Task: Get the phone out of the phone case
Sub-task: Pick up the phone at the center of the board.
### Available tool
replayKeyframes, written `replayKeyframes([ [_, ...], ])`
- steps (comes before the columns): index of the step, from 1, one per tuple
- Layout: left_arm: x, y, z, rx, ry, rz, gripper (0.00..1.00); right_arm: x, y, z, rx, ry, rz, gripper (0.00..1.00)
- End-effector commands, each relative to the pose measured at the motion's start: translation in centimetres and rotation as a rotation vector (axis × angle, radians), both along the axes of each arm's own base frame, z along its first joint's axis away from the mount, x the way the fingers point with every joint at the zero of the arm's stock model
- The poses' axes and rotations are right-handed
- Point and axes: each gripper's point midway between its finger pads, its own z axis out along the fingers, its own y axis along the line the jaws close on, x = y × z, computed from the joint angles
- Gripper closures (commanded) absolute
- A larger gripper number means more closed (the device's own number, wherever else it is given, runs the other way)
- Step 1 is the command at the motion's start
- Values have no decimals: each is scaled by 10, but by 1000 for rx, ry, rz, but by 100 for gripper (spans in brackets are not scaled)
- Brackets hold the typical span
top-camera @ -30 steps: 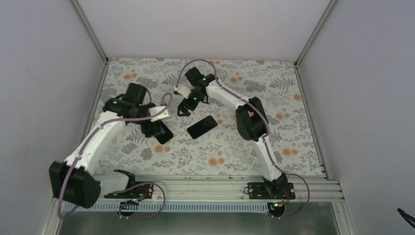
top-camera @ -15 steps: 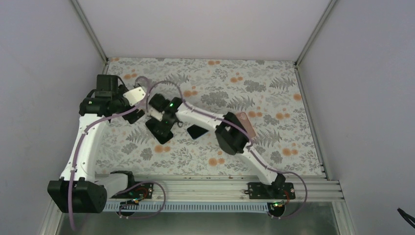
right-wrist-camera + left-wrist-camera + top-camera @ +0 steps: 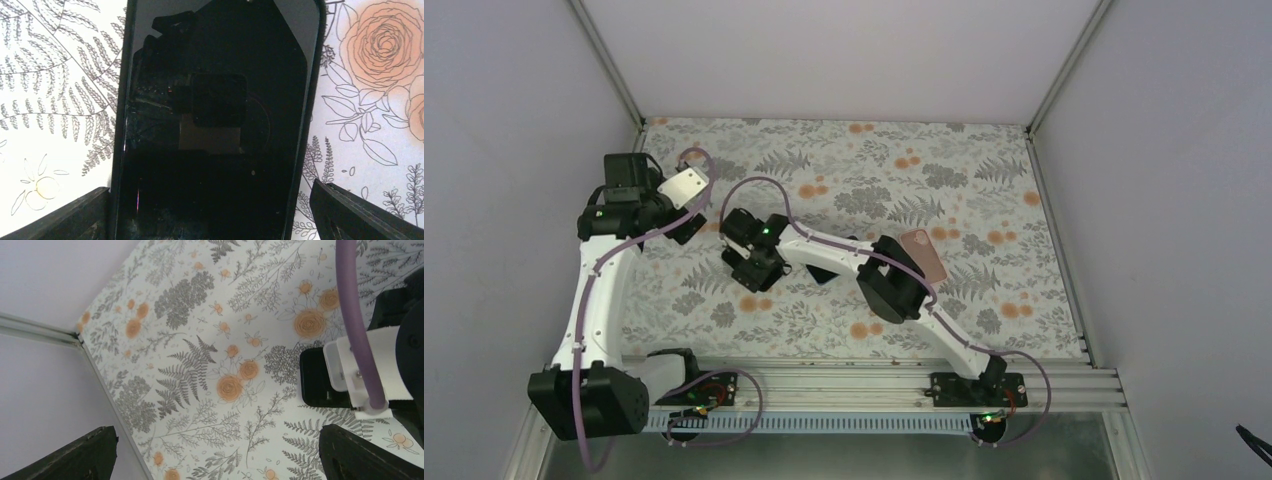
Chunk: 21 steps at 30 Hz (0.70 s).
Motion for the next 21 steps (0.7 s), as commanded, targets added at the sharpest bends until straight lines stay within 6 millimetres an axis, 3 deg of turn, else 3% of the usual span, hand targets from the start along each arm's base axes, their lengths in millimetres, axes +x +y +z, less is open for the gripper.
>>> replayKeyframes([
  [1,-1,3,-6,-10,3,12,0,5,-2,4,6,-6,-40,0],
  [5,-2,2,-9,-16,12,3,0,-3,-11,-13,-25,62,-3,0],
  [12,0,-3,-16,-36,41,-23,0,-12,-45,-43,-148,142,65,7],
  [21,3,-7,-19,-62,66,-40,0,-23,-64,-45,-223,166,141,19],
])
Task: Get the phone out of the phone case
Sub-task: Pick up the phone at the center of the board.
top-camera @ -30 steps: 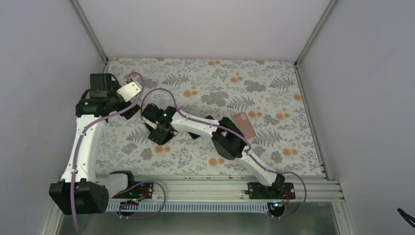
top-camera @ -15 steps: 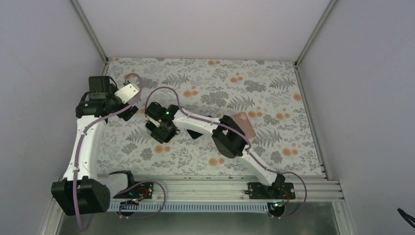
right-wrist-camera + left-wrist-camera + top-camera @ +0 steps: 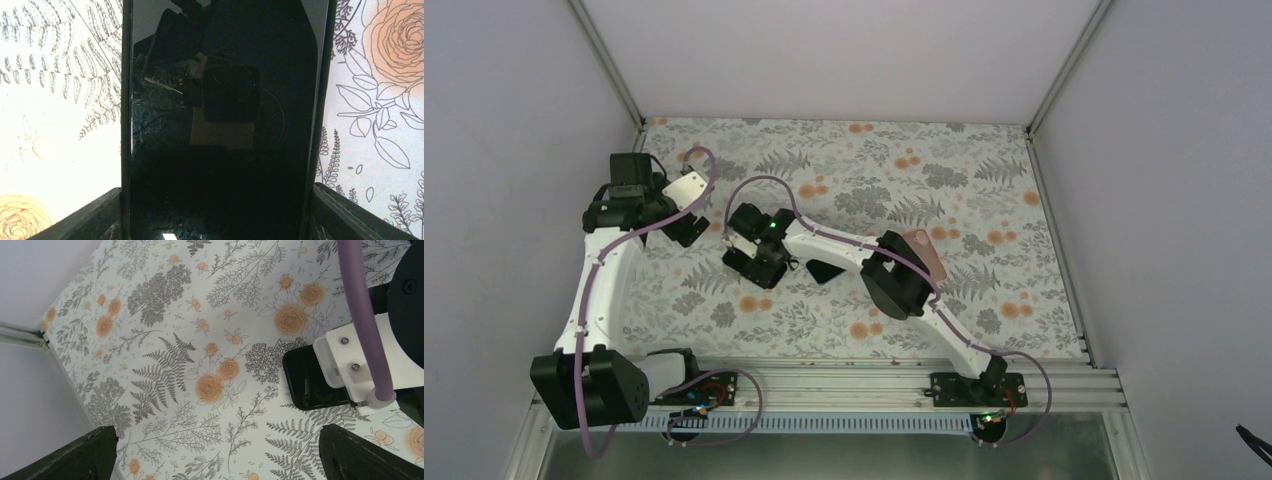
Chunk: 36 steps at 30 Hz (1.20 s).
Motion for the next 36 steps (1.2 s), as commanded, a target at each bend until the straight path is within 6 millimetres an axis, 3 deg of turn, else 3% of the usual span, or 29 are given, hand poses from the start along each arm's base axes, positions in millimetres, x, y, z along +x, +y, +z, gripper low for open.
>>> replayKeyframes([
  [1,2,-5,3,-32,0,-22,0,-21,-51,-38,-209,78,50,20],
  [8,-1,-27,-9,-306,107,-75,0,-3,-52,-15,-152,-59,46,24],
  [12,1,-39,-9,-537,241,-95,0,6,-48,18,-67,-150,42,25],
  [15,5,-50,-24,-696,405,-93,0,12,-41,51,2,-190,43,25],
  [18,9,-60,-39,-838,556,-108,0,17,-37,68,29,-217,44,25],
  [27,28,-66,-63,-995,691,-77,0,28,-30,110,101,-273,34,25],
  [36,38,-67,-89,-1011,766,-50,5,31,-20,142,164,-284,37,26],
])
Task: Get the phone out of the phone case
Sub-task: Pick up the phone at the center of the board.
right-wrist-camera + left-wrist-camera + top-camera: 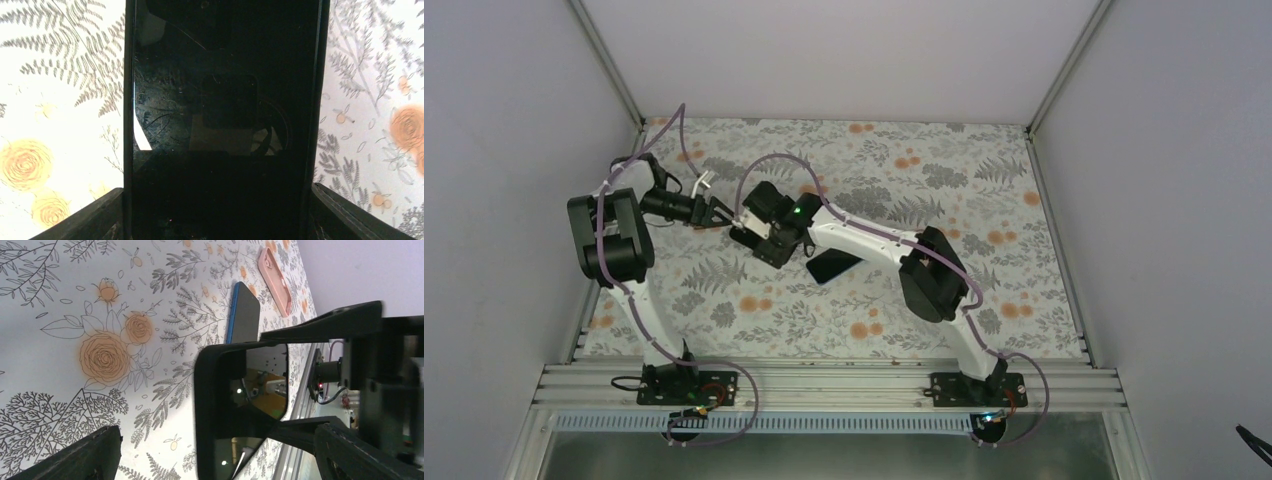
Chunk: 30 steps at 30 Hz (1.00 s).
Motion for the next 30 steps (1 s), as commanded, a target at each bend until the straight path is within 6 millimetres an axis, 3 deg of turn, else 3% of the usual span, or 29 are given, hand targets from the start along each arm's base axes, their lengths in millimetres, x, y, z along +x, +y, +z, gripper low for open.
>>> replayKeyframes([
  [1,9,-5,4,-39,-13,-3,6,10,11,59,116,-75,4,26],
  [10,14,-19,8,-36,-17,-37,8,15,22,63,138,-82,16,30],
  [26,8,-29,12,-65,-13,-47,38,26,26,56,127,-117,14,33],
  [30,1,-33,11,-62,-9,-64,39,31,28,55,130,-126,17,33],
])
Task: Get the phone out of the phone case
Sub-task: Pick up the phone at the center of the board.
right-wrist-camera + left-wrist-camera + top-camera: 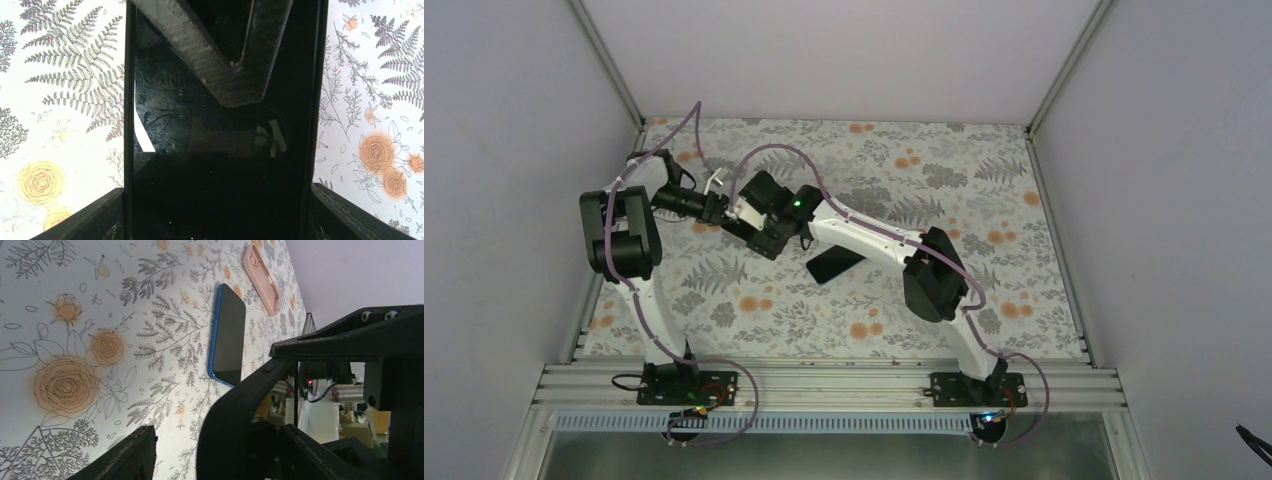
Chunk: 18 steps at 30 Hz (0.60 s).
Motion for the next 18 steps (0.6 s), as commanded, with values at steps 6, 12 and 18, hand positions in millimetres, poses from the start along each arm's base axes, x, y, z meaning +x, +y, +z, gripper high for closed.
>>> replayKeyframes([
  [6,-13,-14,9,-27,-22,-34,53,28,17,13,62,-79,-4,33],
  [12,-11,-16,12,-43,-23,-30,70,36,18,0,53,-81,-7,33],
  [18,-9,-16,12,-41,-24,-28,86,38,13,-4,52,-79,-6,33],
])
